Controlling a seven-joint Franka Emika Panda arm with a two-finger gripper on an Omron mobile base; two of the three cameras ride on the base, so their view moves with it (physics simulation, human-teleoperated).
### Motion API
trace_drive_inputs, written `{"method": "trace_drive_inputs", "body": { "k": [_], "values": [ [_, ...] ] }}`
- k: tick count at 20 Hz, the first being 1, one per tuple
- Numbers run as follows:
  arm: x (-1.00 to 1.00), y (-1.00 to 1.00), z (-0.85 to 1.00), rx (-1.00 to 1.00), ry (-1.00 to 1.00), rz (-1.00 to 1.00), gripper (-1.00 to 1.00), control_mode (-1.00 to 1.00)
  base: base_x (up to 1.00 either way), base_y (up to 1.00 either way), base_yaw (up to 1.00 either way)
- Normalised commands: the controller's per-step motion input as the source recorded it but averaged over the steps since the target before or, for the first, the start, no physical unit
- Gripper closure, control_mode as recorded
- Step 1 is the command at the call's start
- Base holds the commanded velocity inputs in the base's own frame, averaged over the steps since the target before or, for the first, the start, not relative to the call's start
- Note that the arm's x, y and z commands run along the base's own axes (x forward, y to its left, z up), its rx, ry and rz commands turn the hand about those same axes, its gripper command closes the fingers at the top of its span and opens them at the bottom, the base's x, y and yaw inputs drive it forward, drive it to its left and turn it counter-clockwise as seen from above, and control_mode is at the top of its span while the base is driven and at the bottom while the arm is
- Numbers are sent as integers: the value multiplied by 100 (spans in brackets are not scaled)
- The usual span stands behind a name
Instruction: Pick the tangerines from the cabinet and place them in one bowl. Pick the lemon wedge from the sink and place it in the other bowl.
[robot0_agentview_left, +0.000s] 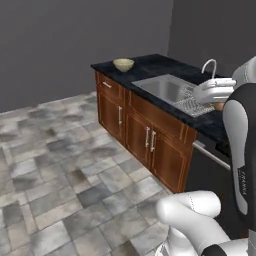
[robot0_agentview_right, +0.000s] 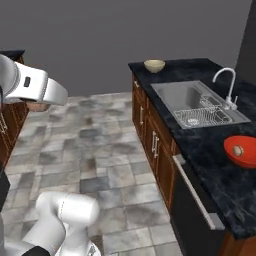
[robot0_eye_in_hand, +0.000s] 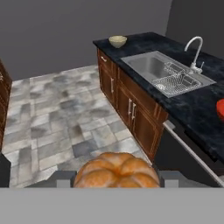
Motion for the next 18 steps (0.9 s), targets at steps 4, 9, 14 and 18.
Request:
{"method": "trace_drive_inputs", "body": {
  "k": [4,9,14,18],
  "values": [
    [0,0,0,0,0,0,100,100,0,-10,-55],
    [0,0,0,0,0,0,100,100,0,-7,-54],
    [0,0,0,0,0,0,100,100,0,-2,-53],
    [0,0,0,0,0,0,100,100,0,0,-55]
  ]
}}
